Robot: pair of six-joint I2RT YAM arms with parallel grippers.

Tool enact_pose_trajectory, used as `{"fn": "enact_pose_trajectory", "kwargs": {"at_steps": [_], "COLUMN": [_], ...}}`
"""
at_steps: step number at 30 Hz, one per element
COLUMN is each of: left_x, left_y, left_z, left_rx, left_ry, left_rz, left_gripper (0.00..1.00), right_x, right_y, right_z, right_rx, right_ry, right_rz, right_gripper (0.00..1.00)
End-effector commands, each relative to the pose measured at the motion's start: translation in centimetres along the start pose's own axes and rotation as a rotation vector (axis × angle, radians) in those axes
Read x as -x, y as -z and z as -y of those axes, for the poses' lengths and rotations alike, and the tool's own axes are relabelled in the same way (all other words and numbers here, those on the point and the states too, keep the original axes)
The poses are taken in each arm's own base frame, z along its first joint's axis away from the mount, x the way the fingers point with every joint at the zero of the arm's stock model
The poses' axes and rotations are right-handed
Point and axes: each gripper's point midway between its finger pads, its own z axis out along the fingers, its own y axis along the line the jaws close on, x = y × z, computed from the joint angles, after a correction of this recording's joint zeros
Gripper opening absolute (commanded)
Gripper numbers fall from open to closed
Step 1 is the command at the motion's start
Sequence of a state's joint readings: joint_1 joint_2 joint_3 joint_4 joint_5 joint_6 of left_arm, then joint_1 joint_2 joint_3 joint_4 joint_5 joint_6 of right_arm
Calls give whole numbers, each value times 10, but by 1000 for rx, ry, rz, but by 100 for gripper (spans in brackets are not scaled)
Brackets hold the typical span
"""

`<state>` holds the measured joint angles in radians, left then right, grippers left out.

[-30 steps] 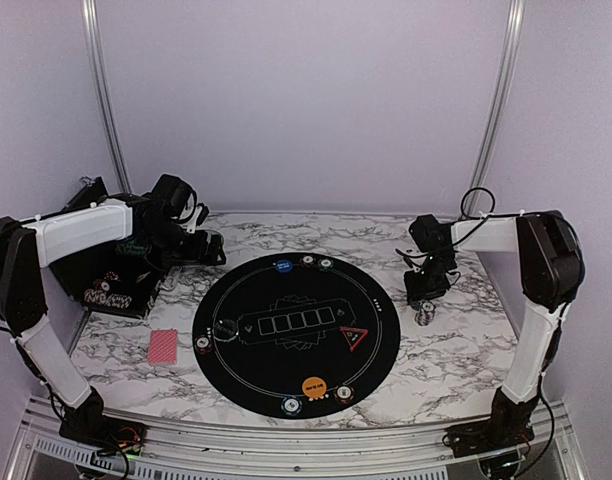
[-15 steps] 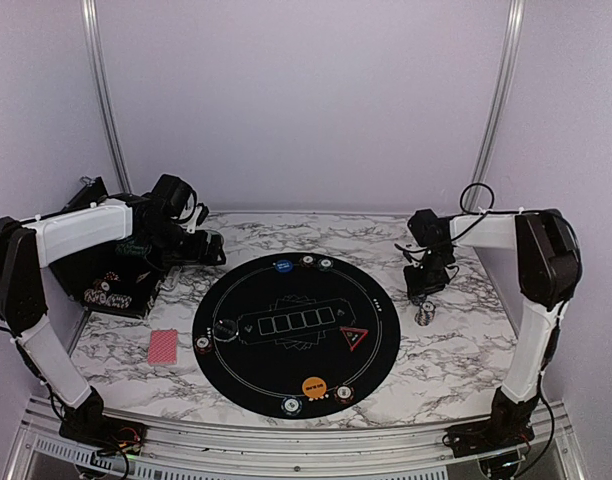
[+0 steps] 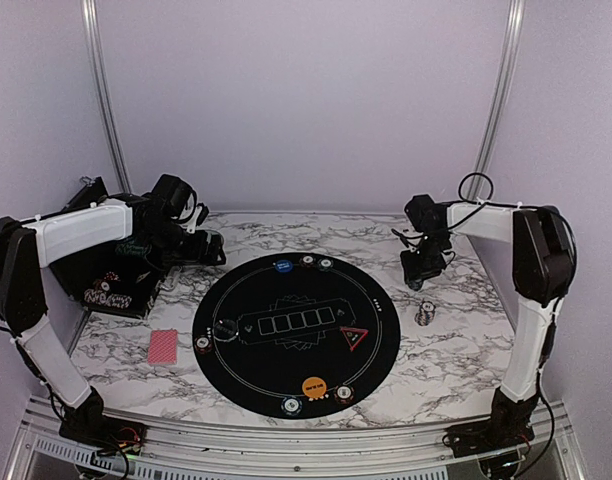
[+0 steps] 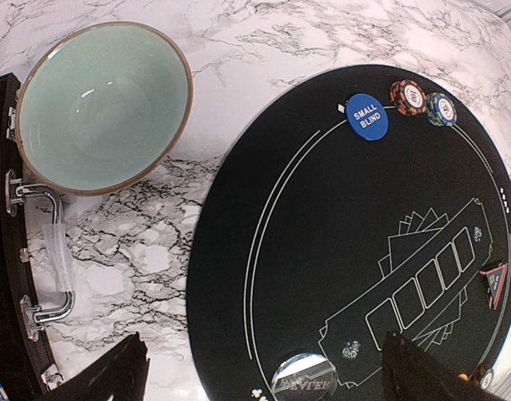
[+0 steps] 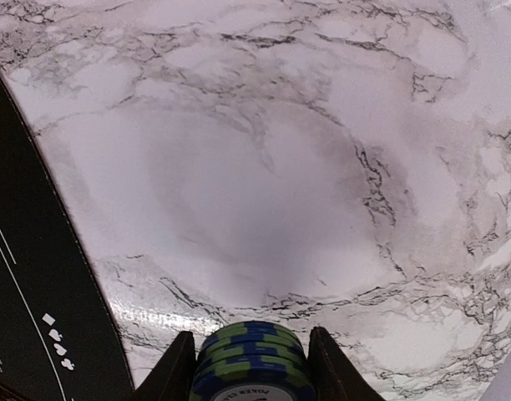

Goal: Distribute texas hold em gaming equipment
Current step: Pick up the pile of poker chips from the center of the board, then place the poker chips pile on the poker table mat.

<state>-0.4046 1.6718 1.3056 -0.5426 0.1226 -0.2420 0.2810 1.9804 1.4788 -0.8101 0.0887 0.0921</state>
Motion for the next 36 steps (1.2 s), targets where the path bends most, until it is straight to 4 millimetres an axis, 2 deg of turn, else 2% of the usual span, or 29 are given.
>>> {"fn": "enact_pose_trajectory", "kwargs": {"at_steps": [1,6,10,17,20,27,36], "left_x": [-1,-1,0,2,3,5,7], "left_y": [-3,-2,-1,2,3,6,8], "left_z": [-3,-3,-2,-1,-2,-5,-8], "left_rx": [2,1,-3,-9,-11,-15,-13], "left_ry": [-6,-6,-5,-1,2,17,26], "left_rz": [-2,1,3,11,15,21,28], "left_gripper": [99,99,99,99,99,99,99], "right_x": [18,27,32,33,30,13,-29], "right_y": [16,28,38,53,58,66,72], "right_z": [0,-17,-39,-93,-121,-201,-304], "right_rx": [-1,5,18,64,82,142,213], "right_ry": [6,36,65,133,172,282,448], "right_rz": [33,54,69,93,96,101,79], "right_gripper": [33,33,33,33,33,33,33]}}
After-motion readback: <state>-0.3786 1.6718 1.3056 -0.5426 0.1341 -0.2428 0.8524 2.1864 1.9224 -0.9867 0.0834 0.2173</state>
